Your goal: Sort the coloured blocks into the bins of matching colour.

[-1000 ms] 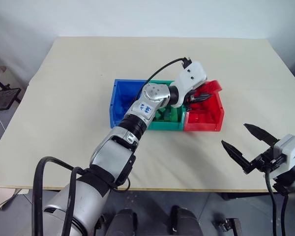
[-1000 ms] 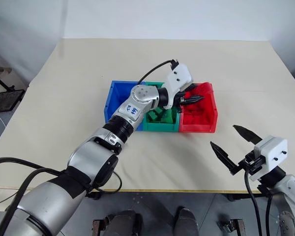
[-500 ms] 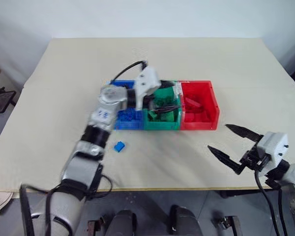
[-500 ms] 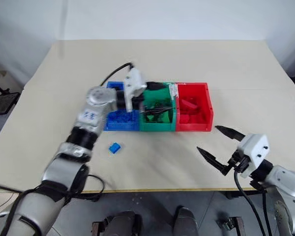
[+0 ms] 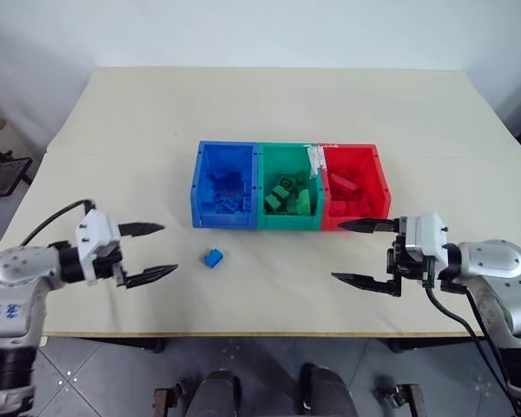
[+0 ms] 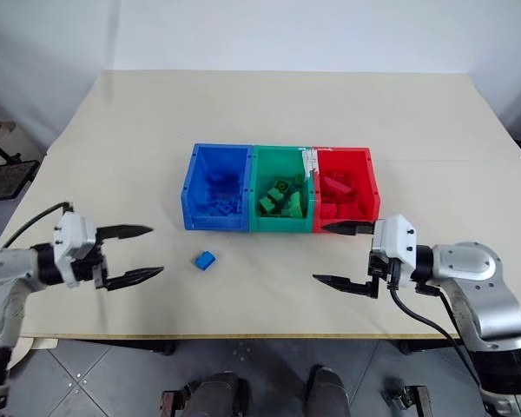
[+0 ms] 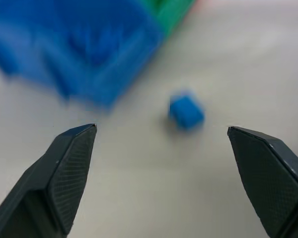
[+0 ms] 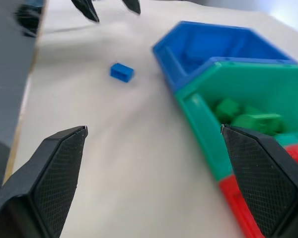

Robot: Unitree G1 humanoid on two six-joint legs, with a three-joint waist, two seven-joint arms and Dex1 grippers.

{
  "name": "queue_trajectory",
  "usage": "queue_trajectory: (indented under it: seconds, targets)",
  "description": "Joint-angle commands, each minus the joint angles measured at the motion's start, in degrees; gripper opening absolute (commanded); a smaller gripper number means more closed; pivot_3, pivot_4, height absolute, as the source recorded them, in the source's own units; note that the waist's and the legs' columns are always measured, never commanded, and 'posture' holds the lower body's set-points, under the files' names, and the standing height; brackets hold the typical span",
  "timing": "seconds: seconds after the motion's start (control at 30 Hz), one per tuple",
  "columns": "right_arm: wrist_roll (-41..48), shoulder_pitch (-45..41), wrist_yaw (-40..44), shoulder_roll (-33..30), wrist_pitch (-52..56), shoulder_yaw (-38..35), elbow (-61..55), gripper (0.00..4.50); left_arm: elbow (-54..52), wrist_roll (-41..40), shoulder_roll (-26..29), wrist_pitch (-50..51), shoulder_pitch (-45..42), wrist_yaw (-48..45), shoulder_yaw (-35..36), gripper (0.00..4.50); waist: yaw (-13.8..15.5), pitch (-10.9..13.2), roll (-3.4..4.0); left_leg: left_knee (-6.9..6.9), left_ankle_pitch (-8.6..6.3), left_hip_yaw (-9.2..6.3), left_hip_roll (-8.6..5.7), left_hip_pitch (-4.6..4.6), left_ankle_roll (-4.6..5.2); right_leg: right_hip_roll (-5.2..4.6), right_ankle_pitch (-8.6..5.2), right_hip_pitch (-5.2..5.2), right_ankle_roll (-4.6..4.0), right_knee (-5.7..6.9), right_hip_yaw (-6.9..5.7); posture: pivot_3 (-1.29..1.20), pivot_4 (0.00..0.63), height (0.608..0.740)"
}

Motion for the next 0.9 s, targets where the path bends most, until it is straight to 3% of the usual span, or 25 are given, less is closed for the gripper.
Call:
queue_trajectory:
  seconds: [0.03, 0.2, 0.47, 0.7, 0.87, 0.9]
  targets:
    - [0.25, -1.91, 2.23, 0.39, -0.34, 1.18, 0.99, 4.50, -2.40, 0.40, 1.17, -1.50, 3.75, 0.99, 2.36, 4.48, 0.13, 0.00, 0.00, -0.02, 0.00, 0.00, 0.00, 0.00, 0.00, 0.00, 0.00, -0.02, 0.00, 0.01, -0.01, 0.00, 0.150, 0.740]
    - [-1.36, -2.61, 2.24, 0.98, -1.53, 1.98, 2.36, 4.50, -12.52, 0.07, -0.76, 3.76, 5.76, 6.81, -0.23, 4.48, 0.30, 0.00, -0.01, -0.01, -0.02, 0.00, 0.00, -0.02, -0.01, -0.01, 0.00, -0.01, 0.00, 0.00, -0.01, 0.00, 0.150, 0.740]
    - [-2.11, 1.34, 1.10, 0.84, -3.48, 0.15, 1.30, 4.50, -27.93, 2.00, -7.21, 25.93, -1.08, 25.26, -10.96, 4.48, 0.08, 0.00, -0.01, -0.01, -0.02, 0.01, 0.00, 0.00, -0.02, 0.00, 0.00, -0.03, 0.00, 0.07, 0.02, 0.00, 0.150, 0.740]
    - [-2.96, 4.82, 2.37, 0.32, -5.13, 1.24, -1.14, 4.50, -28.70, 7.93, -8.35, 41.48, -7.53, 33.52, -21.43, 4.48, 0.19, 0.00, -0.01, 0.00, -0.02, 0.06, 0.00, 0.04, -0.02, 0.01, 0.00, -0.02, 0.00, 0.06, 0.08, 0.00, 0.150, 0.740]
    - [-3.03, 6.99, 0.54, 0.66, -5.01, 0.52, -2.91, 4.50, -29.13, 7.61, -8.31, 47.14, -8.86, 34.19, -23.65, 3.41, 0.25, -0.01, 0.00, 0.00, -0.02, 0.08, -0.01, 0.06, -0.02, 0.01, 0.00, -0.01, 0.00, 0.05, 0.13, 0.00, 0.150, 0.740]
    - [-3.08, 7.36, 0.19, 0.70, -5.00, 0.52, -3.20, 4.50, -29.10, 7.27, -8.46, 47.58, -9.01, 33.99, -23.80, 3.03, 0.28, -0.01, 0.00, 0.00, -0.02, 0.08, 0.00, 0.07, -0.02, 0.01, 0.00, 0.00, 0.00, 0.05, 0.13, 0.00, 0.150, 0.740]
